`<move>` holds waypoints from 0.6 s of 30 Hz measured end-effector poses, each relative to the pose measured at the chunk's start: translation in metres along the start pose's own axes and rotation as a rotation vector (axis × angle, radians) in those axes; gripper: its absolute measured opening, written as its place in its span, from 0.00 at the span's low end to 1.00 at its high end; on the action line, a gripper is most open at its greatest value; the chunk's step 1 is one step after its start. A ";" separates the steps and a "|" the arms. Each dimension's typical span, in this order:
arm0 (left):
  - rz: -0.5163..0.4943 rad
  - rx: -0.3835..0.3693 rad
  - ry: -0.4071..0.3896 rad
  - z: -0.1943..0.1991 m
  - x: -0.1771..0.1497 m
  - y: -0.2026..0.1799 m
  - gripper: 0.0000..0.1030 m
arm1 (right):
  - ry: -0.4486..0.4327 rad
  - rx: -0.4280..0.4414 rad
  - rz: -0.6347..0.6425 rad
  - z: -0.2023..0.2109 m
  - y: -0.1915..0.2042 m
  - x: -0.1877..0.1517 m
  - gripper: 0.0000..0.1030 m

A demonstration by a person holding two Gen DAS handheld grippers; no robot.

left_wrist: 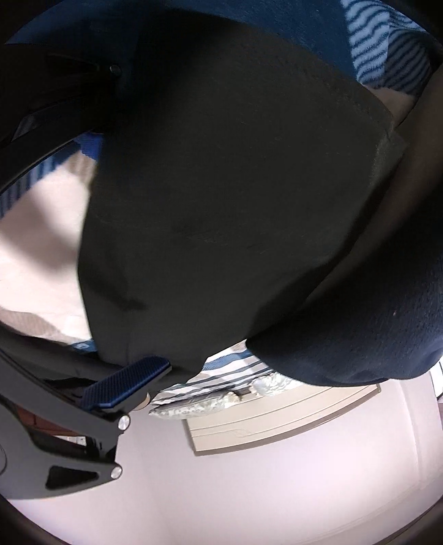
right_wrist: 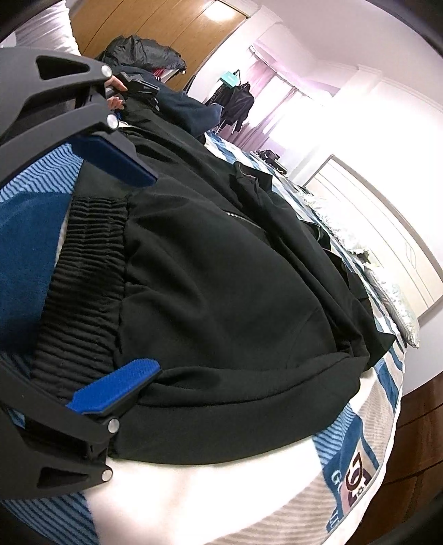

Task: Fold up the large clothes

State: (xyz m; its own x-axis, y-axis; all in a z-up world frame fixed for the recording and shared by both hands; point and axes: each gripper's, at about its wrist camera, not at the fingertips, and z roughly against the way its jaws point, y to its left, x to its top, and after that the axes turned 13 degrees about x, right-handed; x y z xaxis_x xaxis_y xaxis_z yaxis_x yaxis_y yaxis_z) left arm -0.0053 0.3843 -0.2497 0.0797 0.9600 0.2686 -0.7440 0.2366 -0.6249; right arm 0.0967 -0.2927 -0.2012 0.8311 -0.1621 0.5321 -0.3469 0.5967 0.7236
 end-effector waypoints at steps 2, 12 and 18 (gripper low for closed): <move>0.009 0.014 -0.020 0.000 0.000 -0.001 0.94 | 0.003 -0.016 0.015 -0.002 0.002 0.000 0.96; -0.045 0.045 -0.052 0.011 0.002 -0.010 0.18 | 0.000 -0.025 0.024 -0.004 0.005 -0.002 0.96; -0.184 0.073 -0.152 0.037 -0.008 -0.055 0.11 | -0.004 -0.029 0.017 -0.004 0.006 -0.002 0.96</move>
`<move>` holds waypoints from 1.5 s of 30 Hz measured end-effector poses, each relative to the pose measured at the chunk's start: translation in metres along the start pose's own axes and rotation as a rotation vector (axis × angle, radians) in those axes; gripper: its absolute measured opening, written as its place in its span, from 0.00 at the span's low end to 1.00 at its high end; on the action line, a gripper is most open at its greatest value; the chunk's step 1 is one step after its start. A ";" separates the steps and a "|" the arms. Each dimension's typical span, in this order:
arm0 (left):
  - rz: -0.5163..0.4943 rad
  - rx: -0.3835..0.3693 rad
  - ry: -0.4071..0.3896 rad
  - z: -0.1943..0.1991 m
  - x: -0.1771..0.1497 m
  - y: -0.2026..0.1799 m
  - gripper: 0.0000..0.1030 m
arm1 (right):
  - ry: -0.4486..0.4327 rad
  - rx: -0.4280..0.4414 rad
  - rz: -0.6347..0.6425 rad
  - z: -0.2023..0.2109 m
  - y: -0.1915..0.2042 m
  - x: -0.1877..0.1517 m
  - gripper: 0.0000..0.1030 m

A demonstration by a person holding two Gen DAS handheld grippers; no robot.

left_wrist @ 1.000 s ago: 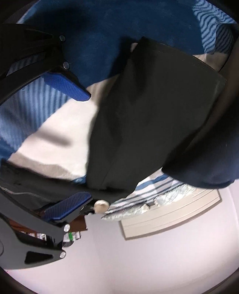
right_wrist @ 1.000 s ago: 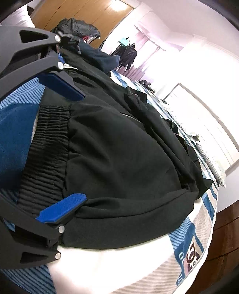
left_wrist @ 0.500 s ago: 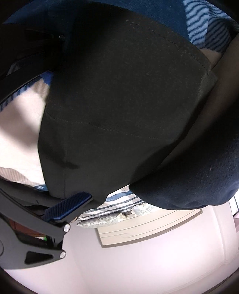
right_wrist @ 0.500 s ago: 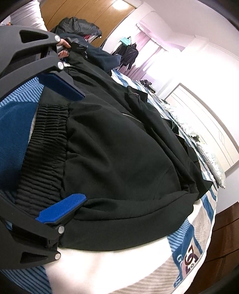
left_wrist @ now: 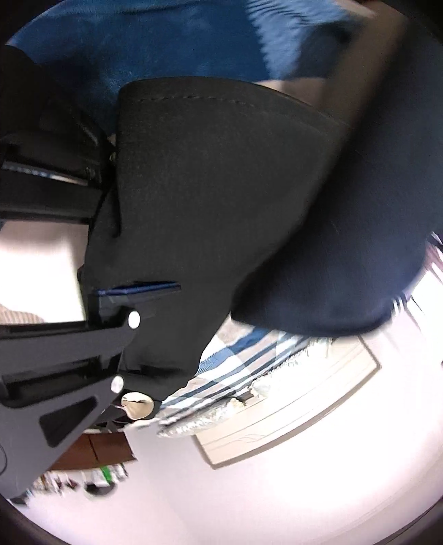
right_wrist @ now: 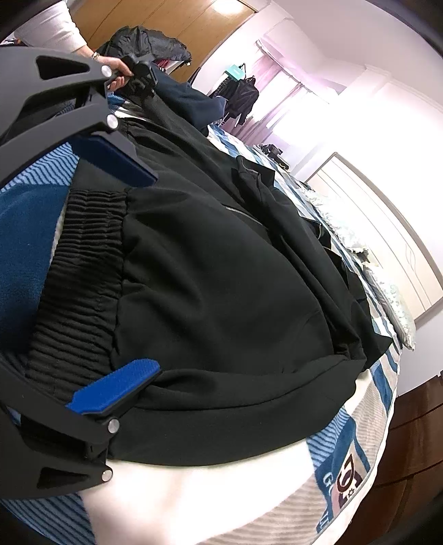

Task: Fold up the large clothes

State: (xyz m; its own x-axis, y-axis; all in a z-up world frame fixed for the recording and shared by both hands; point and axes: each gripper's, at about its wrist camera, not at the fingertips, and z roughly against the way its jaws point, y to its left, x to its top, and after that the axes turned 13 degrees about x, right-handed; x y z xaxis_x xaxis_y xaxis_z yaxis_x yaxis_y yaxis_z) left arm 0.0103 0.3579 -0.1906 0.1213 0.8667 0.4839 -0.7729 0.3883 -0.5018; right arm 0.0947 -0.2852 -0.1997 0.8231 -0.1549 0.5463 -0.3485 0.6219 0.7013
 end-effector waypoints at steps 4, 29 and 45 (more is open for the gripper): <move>-0.158 -0.021 -0.083 0.034 -0.004 -0.052 0.10 | -0.003 0.017 -0.016 0.002 -0.002 0.001 0.96; -0.867 -0.382 -0.015 0.075 -0.119 -0.447 0.09 | 0.002 0.107 -0.085 0.013 -0.016 0.008 0.96; -1.376 -0.192 0.161 -0.056 -0.364 -0.493 0.10 | 0.005 0.158 -0.134 0.019 -0.023 0.012 0.96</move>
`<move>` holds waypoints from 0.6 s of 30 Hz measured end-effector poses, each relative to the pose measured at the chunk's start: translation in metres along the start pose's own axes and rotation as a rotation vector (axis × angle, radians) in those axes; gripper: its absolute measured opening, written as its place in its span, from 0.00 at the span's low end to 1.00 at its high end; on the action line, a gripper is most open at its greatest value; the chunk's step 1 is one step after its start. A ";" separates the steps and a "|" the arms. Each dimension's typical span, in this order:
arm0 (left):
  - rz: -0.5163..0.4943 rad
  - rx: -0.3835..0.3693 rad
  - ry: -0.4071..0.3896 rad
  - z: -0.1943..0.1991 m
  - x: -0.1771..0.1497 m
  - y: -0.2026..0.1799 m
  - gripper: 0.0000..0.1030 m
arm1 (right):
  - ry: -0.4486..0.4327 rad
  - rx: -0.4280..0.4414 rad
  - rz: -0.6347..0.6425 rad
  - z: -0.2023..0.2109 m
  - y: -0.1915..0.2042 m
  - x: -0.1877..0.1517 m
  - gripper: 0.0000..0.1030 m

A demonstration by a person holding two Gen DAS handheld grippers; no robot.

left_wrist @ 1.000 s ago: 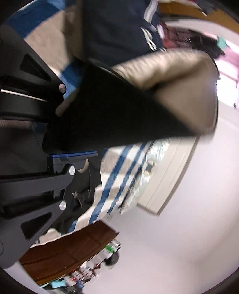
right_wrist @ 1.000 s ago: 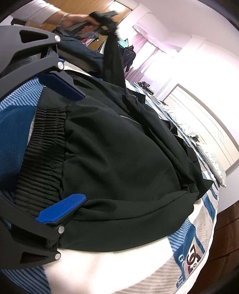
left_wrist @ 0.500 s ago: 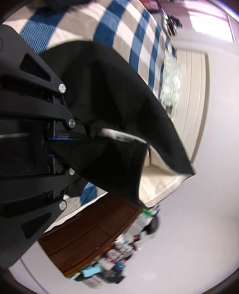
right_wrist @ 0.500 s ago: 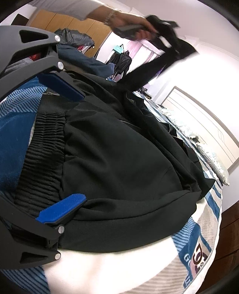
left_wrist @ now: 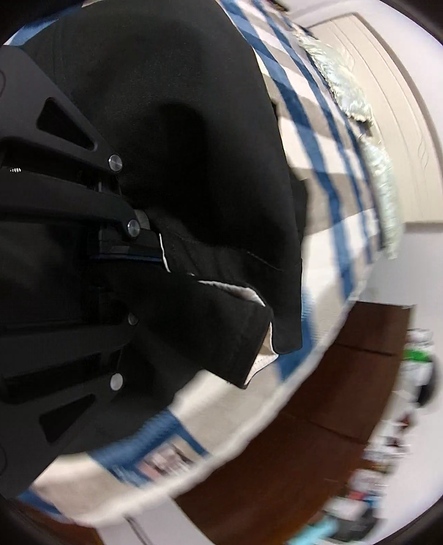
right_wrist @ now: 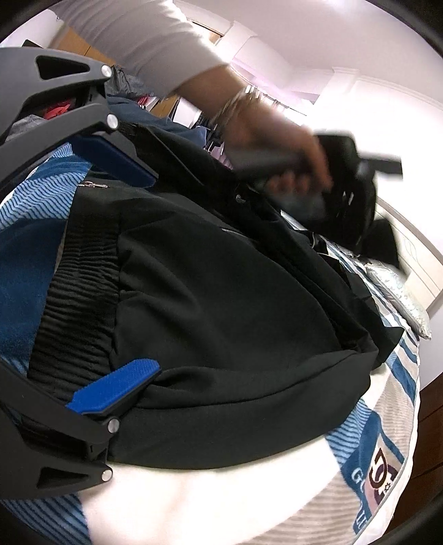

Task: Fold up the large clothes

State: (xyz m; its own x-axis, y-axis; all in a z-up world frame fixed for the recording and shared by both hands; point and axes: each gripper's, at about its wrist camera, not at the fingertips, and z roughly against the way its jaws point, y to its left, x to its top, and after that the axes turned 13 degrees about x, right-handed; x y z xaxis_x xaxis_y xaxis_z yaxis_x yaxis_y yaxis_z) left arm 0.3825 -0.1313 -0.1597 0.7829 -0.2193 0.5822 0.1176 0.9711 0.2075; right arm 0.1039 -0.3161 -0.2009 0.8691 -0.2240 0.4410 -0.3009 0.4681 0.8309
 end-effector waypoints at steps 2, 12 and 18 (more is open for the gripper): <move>-0.059 0.039 0.050 -0.019 -0.013 -0.010 0.11 | -0.001 0.008 -0.007 0.001 -0.001 0.000 0.96; -0.188 0.089 0.115 -0.034 -0.036 -0.015 0.23 | 0.004 0.014 -0.005 0.003 -0.002 0.004 0.96; -0.182 0.090 0.108 -0.019 -0.045 0.000 0.94 | -0.022 0.073 -0.037 0.016 0.001 0.006 0.96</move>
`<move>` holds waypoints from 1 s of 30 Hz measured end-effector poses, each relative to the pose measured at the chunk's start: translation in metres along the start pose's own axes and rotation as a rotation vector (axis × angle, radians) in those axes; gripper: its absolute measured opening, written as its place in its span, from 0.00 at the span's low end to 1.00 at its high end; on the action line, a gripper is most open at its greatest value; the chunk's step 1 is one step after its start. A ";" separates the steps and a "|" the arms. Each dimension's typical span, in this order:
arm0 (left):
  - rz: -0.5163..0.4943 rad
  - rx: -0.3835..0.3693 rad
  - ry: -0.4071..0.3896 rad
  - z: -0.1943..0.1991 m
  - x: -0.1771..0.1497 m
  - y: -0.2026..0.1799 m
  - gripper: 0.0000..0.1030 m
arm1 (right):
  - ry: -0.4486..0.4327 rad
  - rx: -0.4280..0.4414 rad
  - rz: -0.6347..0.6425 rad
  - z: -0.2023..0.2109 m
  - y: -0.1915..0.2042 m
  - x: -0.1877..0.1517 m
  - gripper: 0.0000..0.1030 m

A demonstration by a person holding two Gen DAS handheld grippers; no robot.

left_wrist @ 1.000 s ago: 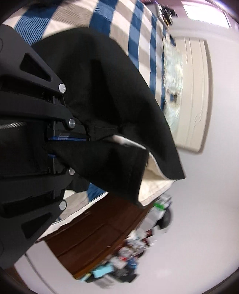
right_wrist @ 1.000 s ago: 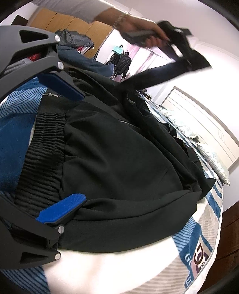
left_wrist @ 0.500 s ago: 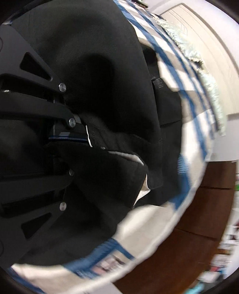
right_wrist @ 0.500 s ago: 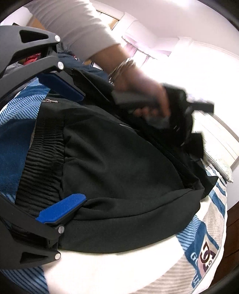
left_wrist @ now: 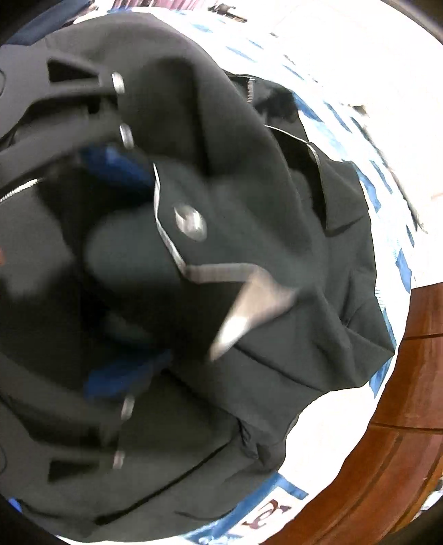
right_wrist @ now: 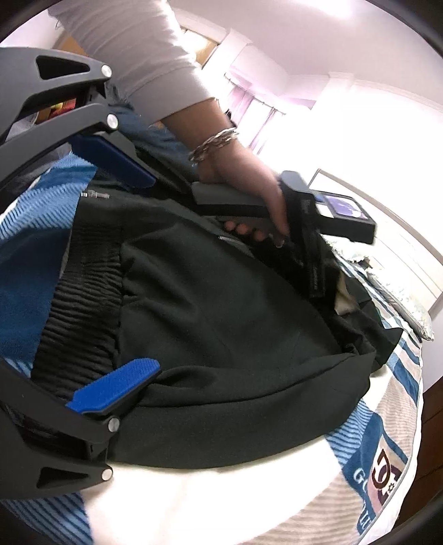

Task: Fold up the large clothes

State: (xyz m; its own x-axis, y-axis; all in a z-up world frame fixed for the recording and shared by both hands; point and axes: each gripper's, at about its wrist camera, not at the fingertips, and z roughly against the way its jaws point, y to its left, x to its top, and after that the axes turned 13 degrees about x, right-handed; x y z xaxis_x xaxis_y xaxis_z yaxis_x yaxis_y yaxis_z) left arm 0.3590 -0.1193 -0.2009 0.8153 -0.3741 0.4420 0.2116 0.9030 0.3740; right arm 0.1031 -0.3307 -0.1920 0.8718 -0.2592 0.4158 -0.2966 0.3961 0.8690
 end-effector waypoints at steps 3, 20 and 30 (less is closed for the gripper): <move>0.014 -0.027 -0.029 0.012 -0.011 0.011 0.94 | -0.027 0.052 -0.017 0.013 0.009 0.004 0.96; 0.264 -0.273 -0.102 0.092 -0.233 0.111 0.94 | 0.159 0.032 0.111 -0.166 0.108 0.163 0.96; 0.327 -0.360 -0.102 0.077 -0.268 0.132 0.94 | 0.262 -0.215 -0.035 -0.256 0.006 0.174 0.96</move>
State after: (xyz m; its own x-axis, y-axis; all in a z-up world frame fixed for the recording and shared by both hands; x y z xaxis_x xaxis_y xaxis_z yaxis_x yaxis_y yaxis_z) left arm 0.1266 0.0843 -0.2074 0.8170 -0.0616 0.5734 0.1412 0.9854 -0.0954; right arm 0.3527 -0.1476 -0.1835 0.9588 -0.0516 0.2793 -0.2002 0.5746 0.7935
